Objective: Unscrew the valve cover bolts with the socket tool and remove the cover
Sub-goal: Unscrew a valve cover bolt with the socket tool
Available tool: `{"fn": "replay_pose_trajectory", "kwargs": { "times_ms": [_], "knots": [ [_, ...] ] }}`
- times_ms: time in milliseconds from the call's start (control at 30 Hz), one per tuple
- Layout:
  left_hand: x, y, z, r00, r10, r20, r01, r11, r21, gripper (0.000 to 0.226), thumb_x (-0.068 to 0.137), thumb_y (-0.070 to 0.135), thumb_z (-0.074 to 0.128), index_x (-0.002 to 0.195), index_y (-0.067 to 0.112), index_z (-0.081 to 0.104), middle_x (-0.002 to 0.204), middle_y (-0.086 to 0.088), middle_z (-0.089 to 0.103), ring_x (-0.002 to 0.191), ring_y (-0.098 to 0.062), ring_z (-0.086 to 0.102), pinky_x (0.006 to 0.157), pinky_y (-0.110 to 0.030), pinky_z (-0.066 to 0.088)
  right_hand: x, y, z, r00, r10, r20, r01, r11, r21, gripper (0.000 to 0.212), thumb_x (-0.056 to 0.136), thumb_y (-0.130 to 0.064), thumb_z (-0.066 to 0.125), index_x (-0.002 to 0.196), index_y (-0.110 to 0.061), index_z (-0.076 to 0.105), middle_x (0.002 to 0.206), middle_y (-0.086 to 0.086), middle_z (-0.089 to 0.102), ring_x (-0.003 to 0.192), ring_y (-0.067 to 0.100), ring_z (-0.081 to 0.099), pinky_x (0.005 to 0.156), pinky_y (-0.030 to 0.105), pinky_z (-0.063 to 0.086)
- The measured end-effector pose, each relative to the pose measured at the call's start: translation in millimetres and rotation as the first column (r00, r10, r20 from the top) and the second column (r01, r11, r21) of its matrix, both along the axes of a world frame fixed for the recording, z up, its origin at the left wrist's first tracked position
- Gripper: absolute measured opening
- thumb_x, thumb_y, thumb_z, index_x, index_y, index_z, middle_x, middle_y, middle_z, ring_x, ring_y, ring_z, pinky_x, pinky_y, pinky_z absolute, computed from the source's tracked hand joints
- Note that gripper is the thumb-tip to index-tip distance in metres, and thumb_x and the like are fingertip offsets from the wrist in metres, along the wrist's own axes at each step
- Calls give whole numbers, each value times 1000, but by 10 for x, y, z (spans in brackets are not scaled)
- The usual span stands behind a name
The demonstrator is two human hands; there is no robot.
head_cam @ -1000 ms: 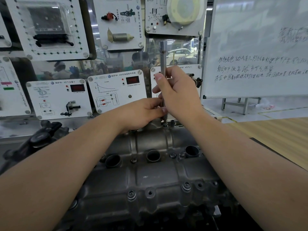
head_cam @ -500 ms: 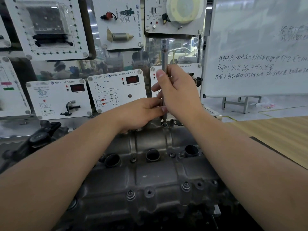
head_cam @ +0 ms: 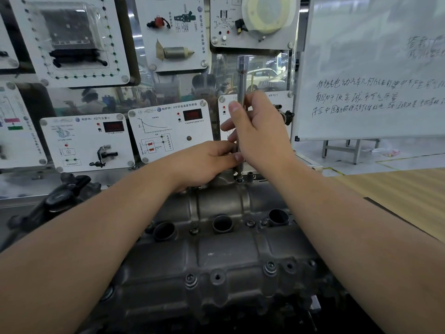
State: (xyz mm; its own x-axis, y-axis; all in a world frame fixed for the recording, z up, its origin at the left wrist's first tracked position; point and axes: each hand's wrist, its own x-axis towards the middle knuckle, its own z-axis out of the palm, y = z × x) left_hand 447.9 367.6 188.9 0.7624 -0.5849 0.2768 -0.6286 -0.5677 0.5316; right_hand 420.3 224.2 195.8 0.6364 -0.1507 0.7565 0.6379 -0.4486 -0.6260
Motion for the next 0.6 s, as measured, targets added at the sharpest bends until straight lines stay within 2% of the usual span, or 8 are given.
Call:
{"fn": "replay_pose_trajectory", "kwargs": {
  "times_ms": [100, 200, 267, 333, 400, 467, 533, 600],
  "knots": [
    [7, 1, -9, 1000, 7, -7, -7, 1000, -14, 29, 107, 39, 48, 119, 22, 68, 118, -16, 72, 118, -37, 62, 107, -53, 44, -11, 9, 4, 1000, 12, -3, -12, 1000, 10, 18, 106, -33, 48, 91, -26, 56, 79, -7, 73, 59, 5, 64, 46, 18, 51],
    [-3, 1, -7, 1000, 5, -7, -5, 1000, -13, 29, 107, 39, 49, 124, 23, 67, 120, -15, 72, 119, -38, 63, 105, -55, 46, -20, 20, 13, 1000, 5, 2, -5, 1000, 0, 24, 107, -34, 47, 86, -30, 58, 79, -8, 73, 59, 4, 63, 46, 17, 49],
    [-13, 0, -3, 1000, 3, -2, -3, 1000, -20, 29, 107, 40, 50, 121, 22, 68, 117, -11, 73, 117, -36, 64, 105, -54, 46, -16, 17, 15, 1000, -6, 4, 6, 1000, -9, 23, 106, -37, 49, 89, -28, 61, 78, -10, 72, 61, 8, 66, 52, 24, 55],
    [-16, -4, -2, 1000, 2, 1, -2, 1000, -21, 29, 106, 41, 50, 117, 21, 68, 115, -14, 73, 114, -39, 63, 103, -56, 47, -10, 10, 5, 1000, -16, 5, 16, 1000, -20, 17, 103, -41, 54, 98, -26, 62, 78, -12, 73, 66, 8, 68, 61, 37, 60],
    [-10, -5, -6, 1000, 3, -3, -3, 1000, -20, 30, 106, 41, 51, 117, 18, 68, 115, -17, 72, 113, -41, 63, 101, -57, 48, -3, 2, -5, 1000, -14, 7, 14, 1000, -22, 15, 102, -39, 56, 107, -25, 56, 80, -11, 74, 68, 7, 68, 61, 43, 61],
    [8, -2, -15, 1000, 0, -6, 0, 1000, -30, 31, 106, 39, 51, 119, 17, 68, 116, -13, 72, 115, -38, 63, 103, -55, 47, 4, -3, -8, 1000, -12, 8, 12, 1000, -19, 14, 104, -36, 54, 108, -23, 54, 81, -10, 74, 63, 9, 68, 55, 39, 60],
    [25, 5, -23, 1000, 4, -10, -4, 999, -47, 29, 107, 37, 51, 120, 18, 68, 117, -6, 73, 117, -28, 64, 107, -51, 44, -2, -1, 0, 1000, -18, 11, 18, 1000, -14, 14, 106, -34, 50, 101, -22, 56, 80, -10, 73, 62, 9, 67, 50, 28, 57],
    [37, 13, -25, 1000, -5, -20, 4, 998, -56, 28, 107, 37, 51, 119, 20, 68, 117, -3, 74, 118, -26, 64, 109, -50, 44, -9, 7, 5, 1000, -23, 20, 23, 1000, -9, 18, 107, -32, 48, 94, -24, 58, 79, -11, 72, 61, 9, 66, 47, 20, 52]
  ]
}}
